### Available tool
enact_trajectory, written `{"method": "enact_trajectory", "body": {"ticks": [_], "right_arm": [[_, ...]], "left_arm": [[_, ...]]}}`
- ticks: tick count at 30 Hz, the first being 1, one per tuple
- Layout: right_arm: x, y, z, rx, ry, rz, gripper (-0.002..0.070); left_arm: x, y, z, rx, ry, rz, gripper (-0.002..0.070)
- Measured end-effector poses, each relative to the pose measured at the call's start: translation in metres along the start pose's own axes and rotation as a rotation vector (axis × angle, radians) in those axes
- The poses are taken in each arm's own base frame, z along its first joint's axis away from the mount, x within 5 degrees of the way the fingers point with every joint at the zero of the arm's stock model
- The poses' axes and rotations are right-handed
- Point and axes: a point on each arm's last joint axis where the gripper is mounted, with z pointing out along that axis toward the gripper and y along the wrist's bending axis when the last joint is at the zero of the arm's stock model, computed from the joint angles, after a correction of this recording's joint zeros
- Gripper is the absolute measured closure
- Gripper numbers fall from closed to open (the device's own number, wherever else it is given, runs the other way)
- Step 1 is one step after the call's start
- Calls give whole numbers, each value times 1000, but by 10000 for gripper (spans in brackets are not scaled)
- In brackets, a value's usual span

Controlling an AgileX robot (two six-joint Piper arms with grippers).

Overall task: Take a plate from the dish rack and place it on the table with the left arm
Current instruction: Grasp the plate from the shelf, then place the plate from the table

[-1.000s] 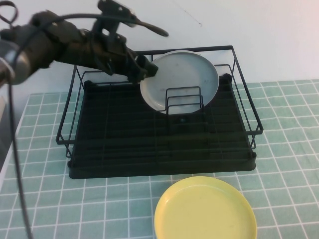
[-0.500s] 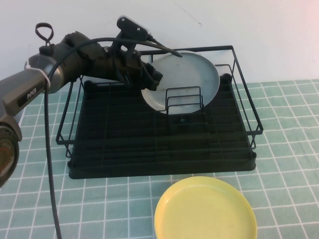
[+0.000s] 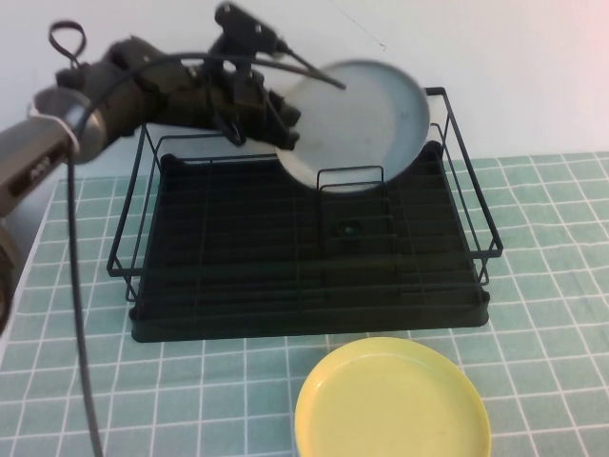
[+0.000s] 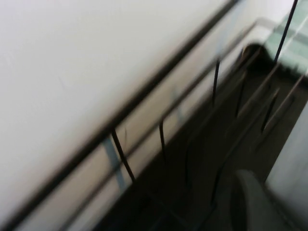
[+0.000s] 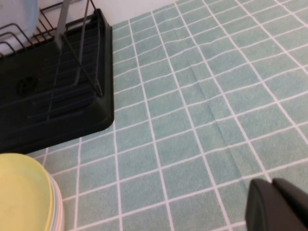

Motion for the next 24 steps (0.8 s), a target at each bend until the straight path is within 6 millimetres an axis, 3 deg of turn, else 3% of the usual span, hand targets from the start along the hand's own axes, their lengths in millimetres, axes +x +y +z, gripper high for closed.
{"method": "enact_trajectory", "body": {"ticks": [7, 13, 18, 21, 24], "right_arm": [[0, 0, 0, 0, 0, 0, 678], [0, 0, 0, 0, 0, 0, 678], [0, 0, 0, 0, 0, 0, 678], [0, 0, 0, 0, 0, 0, 678], [0, 0, 0, 0, 0, 0, 678]], "left_arm": [[-56, -18, -66, 11, -110, 66, 608], [-90, -39, -143, 97, -144, 79, 608], [-87, -55, -191, 260, -2, -38, 608], [-78, -57, -201, 300, 106, -141, 608], [-64, -56, -196, 293, 188, -279, 608]]}}
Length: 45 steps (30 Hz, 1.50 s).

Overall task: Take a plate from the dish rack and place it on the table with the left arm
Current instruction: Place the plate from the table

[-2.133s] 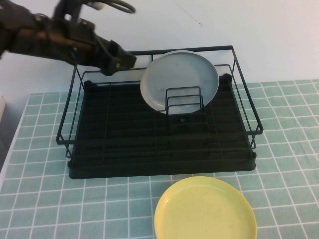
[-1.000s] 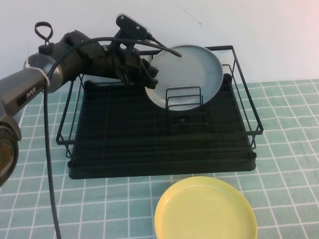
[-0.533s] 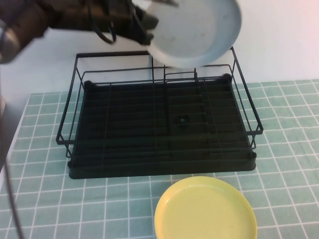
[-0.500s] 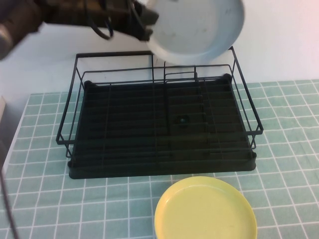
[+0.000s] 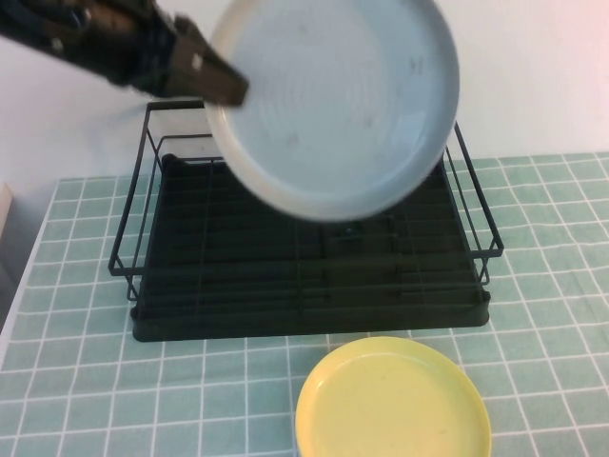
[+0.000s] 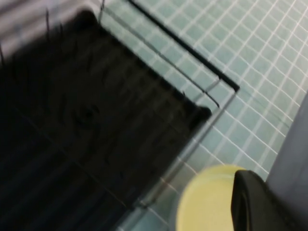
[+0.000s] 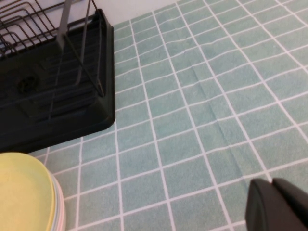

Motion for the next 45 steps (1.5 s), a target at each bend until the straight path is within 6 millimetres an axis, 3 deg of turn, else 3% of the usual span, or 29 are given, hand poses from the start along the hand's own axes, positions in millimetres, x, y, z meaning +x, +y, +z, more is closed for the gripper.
{"method": "enact_trajectory", "body": {"ticks": [4, 9, 15, 22, 26, 38, 41, 45], "right_arm": [[0, 0, 0, 0, 0, 0, 678], [0, 0, 0, -1, 0, 2, 678], [0, 0, 0, -1, 0, 2, 678], [0, 0, 0, -1, 0, 2, 678], [0, 0, 0, -1, 0, 2, 678], [0, 0, 0, -1, 0, 2, 678], [0, 0, 0, -1, 0, 2, 678], [0, 0, 0, -1, 0, 2, 678]], "left_arm": [[27, 8, 26, 40, 106, -164, 608], [79, 3, 69, 187, 238, -275, 608], [139, -10, 96, 377, 216, -503, 608], [192, -2, 115, 288, 210, -652, 608], [203, 2, 119, 238, 207, -670, 608], [206, 6, 123, 222, 208, -671, 594], [206, 6, 123, 219, 213, -666, 561], [208, 7, 123, 207, 230, -664, 465]]}}
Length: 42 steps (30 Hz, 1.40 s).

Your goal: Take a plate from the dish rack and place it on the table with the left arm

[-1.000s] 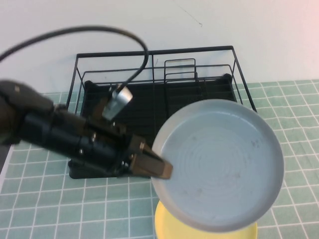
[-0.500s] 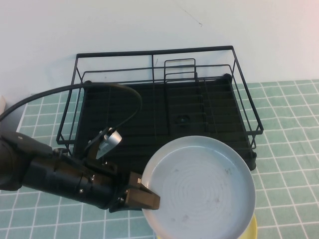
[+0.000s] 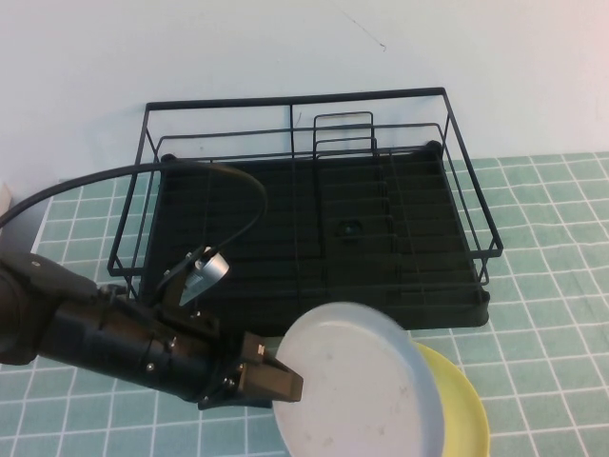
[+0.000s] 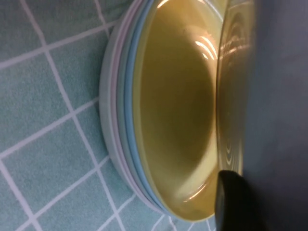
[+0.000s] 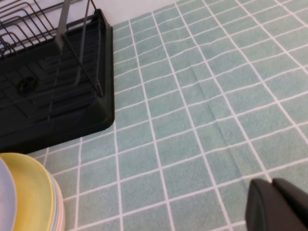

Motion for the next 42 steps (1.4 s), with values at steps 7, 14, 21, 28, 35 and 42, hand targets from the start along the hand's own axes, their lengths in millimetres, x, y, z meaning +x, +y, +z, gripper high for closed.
{"method": "enact_trajectory", "body": {"ticks": [7, 14, 21, 28, 35, 42], "right_arm": [[0, 0, 0, 0, 0, 0, 678], [0, 0, 0, 0, 0, 0, 678], [0, 0, 0, 0, 0, 0, 678], [0, 0, 0, 0, 0, 0, 678], [0, 0, 0, 0, 0, 0, 678], [0, 0, 0, 0, 0, 0, 678]], "left_arm": [[1, 1, 0, -12, 10, 3, 369], [-3, 5, 0, -59, -37, -17, 360], [-6, 15, 7, -66, -36, -83, 267], [-8, 17, 14, -6, -36, -115, 223], [-8, 29, 4, -46, -19, -114, 218], [-14, 34, -4, -30, -74, -164, 216]]}}
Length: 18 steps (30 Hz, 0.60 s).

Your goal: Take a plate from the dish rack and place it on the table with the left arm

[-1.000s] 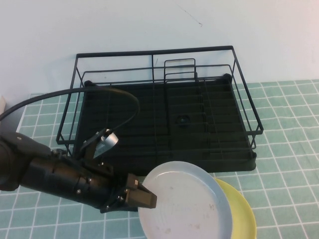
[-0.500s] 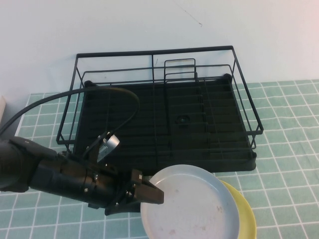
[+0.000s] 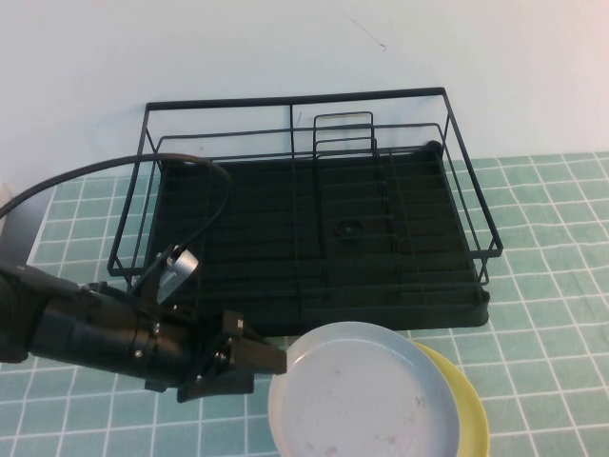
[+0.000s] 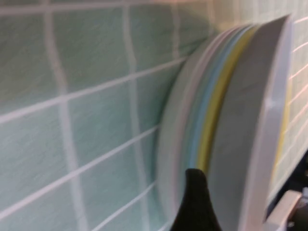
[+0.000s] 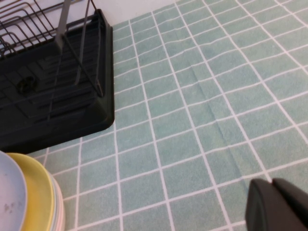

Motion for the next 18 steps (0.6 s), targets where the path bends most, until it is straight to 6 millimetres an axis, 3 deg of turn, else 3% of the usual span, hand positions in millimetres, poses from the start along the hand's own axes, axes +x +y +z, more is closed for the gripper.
{"method": "enact_trajectory", "body": {"ticks": [3, 9, 18], "right_arm": [[0, 0, 0, 0, 0, 0, 678], [0, 0, 0, 0, 0, 0, 678], [0, 0, 0, 0, 0, 0, 678]], "left_arm": [[-2, -7, 2, 51, -33, 10, 221], [0, -19, 14, 78, -55, 36, 311], [8, -21, 40, 76, -4, 25, 325]]}}
